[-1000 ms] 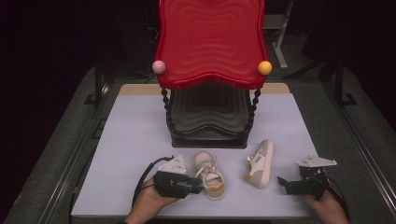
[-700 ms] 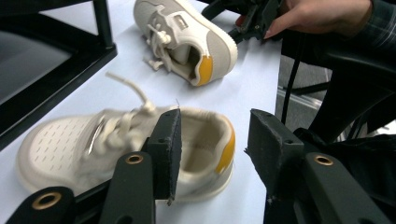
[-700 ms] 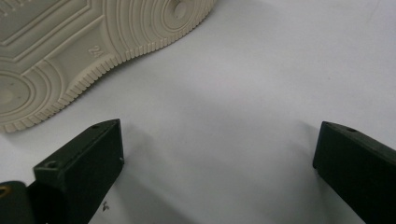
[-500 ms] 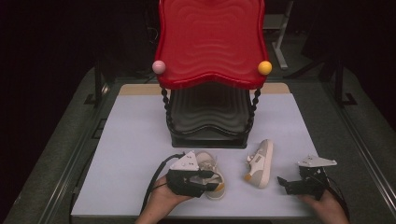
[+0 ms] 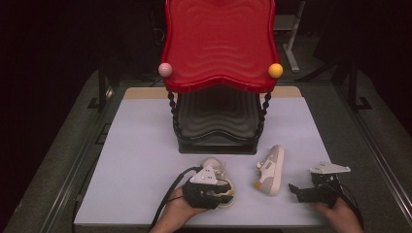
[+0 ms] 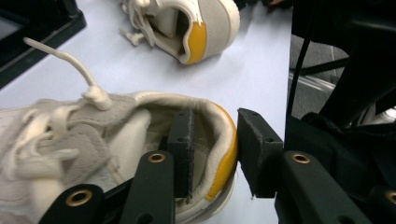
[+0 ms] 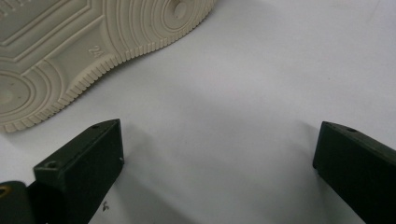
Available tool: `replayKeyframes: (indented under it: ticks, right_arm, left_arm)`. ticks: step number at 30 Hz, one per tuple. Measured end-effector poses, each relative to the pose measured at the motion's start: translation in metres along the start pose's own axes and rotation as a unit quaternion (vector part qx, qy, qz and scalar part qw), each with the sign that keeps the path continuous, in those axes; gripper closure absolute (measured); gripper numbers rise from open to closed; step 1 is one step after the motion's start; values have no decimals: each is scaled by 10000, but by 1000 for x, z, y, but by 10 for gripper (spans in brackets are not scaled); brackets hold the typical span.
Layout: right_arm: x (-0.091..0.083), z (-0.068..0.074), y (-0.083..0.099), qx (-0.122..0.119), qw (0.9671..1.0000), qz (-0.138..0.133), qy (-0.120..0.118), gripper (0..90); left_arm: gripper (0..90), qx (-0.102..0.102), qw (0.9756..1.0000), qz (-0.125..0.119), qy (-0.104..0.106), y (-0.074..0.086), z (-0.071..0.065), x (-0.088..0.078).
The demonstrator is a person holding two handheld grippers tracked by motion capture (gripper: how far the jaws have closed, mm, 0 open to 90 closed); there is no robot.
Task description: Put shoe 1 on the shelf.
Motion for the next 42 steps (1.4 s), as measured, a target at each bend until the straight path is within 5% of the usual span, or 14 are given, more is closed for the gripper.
replayKeyframes:
  ticks: [17, 42]
  right_arm:
    - [0, 0, 0, -1, 10000, 2, 1, 12]
    - [0, 0, 0, 4, 10000, -10, -3, 12]
  left_arm:
    - [755, 3, 9999, 54, 135, -1, 2, 1]
    - [760, 297, 9993, -190, 87, -36, -6, -31]
Point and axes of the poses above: each handheld gripper's, and its own axes: x roughly forward along the jaws, y roughly out of its underside, z roughly to its left, the point moved 1 cm from there along x, roughly forward along the jaws, and after that the axes turned 6 degrees about -y, right-handed, at the moved point
